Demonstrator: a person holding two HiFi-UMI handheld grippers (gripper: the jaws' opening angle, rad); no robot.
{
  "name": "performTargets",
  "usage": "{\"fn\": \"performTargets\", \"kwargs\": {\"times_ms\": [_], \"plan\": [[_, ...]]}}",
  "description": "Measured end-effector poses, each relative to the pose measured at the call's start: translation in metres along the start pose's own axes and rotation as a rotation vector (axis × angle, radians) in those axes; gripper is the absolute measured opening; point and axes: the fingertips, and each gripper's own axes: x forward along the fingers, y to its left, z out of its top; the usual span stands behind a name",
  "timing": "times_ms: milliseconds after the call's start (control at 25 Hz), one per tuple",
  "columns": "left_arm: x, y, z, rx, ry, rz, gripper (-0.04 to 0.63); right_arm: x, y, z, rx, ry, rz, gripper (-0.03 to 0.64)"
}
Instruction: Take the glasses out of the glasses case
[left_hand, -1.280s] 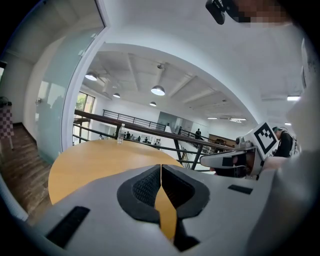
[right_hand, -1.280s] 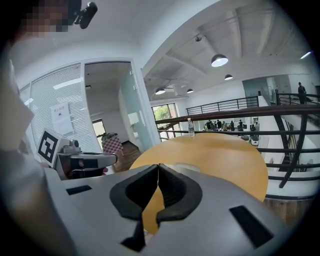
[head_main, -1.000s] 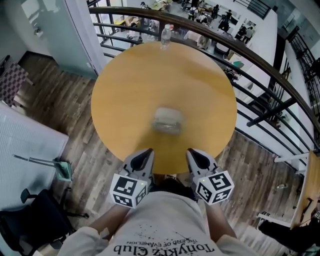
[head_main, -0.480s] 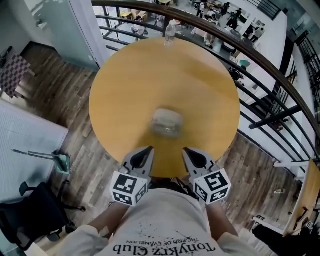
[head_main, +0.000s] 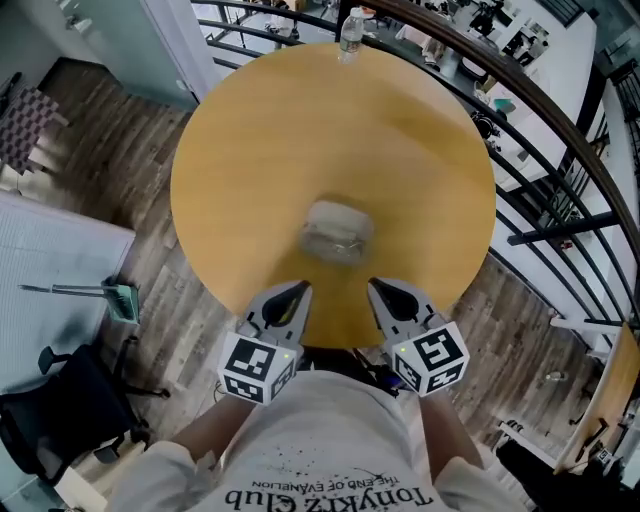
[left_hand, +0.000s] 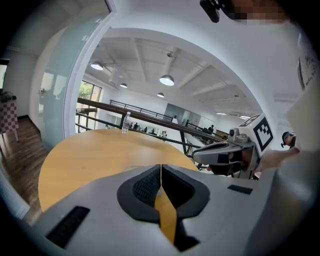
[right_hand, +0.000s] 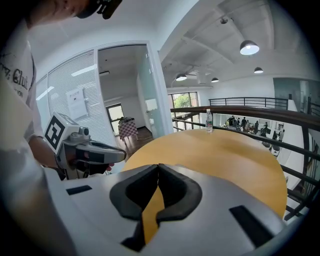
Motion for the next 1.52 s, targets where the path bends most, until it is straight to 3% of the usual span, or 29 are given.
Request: {"fn": "performTargets", "kwargs": {"times_ms": [680, 960, 1520], "plan": [[0.061, 0.031, -0.018, 0.027, 0.059, 0.013, 0.029, 0.072, -0.056, -0.043, -0.109, 0.167, 0.027, 0.026], [0.083, 0.042, -0.026, 0.001, 0.059, 0.013, 0.029, 0.101, -0.066, -0.065, -0.211, 0.247, 0.059, 0.026], [0.105, 0.066, -0.043, -0.042, 0.096, 0.04, 0.028, 0.143, -0.093, -0.105, -0.255, 0.378, 0.121, 0.061]]}}
